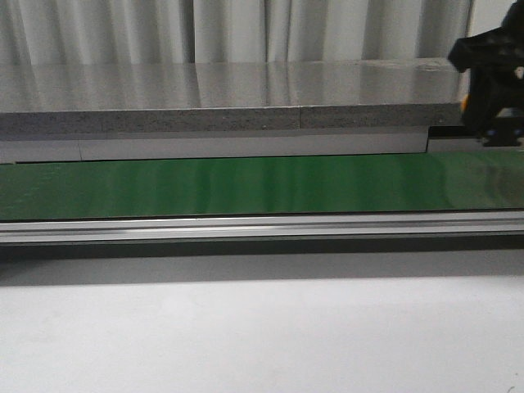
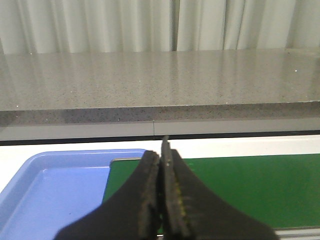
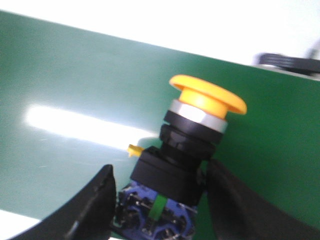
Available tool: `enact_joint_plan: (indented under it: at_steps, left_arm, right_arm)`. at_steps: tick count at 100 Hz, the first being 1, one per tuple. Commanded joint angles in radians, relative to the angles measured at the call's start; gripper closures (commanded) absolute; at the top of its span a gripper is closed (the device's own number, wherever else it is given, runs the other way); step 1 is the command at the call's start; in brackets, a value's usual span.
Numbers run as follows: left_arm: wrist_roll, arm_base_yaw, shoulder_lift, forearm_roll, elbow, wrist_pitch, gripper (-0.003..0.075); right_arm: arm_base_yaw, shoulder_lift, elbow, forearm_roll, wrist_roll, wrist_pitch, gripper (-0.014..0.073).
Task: Move button from left to right
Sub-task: 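Lift the button off the belt and carry it over the green tray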
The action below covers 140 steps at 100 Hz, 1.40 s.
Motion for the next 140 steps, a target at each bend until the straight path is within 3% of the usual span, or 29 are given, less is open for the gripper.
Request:
enact_joint_plan:
  at_steps: [1,49,75,140]
  left_arm:
    - [0.0,-0.008,0.007,-0.007,-0.029,-0.08,0.0741]
    - [0.0,-0.008,0.007,-0.007,-0.029,-0.08,0.0741]
    - [0.0,-0.008,0.007,-0.007,-0.029,-0.08,0.0741]
    - [0.0,-0.008,0.007,-0.007,-0.029,-0.08,0.0741]
  right_arm:
    - [-0.059,-0.053,-0.028,-0.033,-0.009,-0.035,0.0461]
    - [-0.321,-0.016,-0.028,-0.297,-0.01,-0.109,0.0461]
    - [-0.404,0.079,-0.028,-0.326,-0.01,-0.149,0.0461]
    - [-0.419,0.157,-0.028,-0.286,-0.01,-0.202,0.044]
